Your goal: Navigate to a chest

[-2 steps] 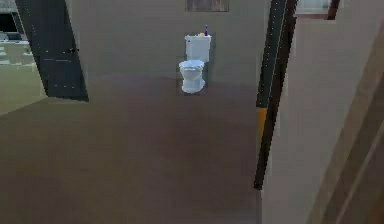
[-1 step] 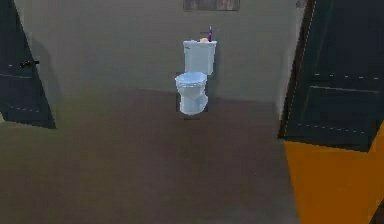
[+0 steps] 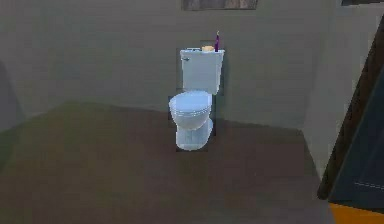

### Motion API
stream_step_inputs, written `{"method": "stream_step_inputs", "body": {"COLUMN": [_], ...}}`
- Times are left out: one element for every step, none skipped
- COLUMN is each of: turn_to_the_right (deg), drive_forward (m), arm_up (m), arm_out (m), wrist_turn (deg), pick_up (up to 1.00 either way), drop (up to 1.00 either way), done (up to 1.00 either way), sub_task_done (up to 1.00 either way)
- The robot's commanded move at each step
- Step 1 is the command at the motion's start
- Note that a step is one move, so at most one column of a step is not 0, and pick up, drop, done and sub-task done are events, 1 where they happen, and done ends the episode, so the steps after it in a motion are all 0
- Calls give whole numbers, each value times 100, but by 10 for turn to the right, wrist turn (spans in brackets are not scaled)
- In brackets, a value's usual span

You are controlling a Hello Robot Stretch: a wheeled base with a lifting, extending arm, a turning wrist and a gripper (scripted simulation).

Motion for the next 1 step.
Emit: {"method": "stream_step_inputs", "body": {"turn_to_the_right": [450], "drive_forward": [0], "arm_up": [0], "arm_out": [0], "wrist_turn": [0], "pick_up": [0], "drop": [0], "done": [0], "sub_task_done": [0]}}
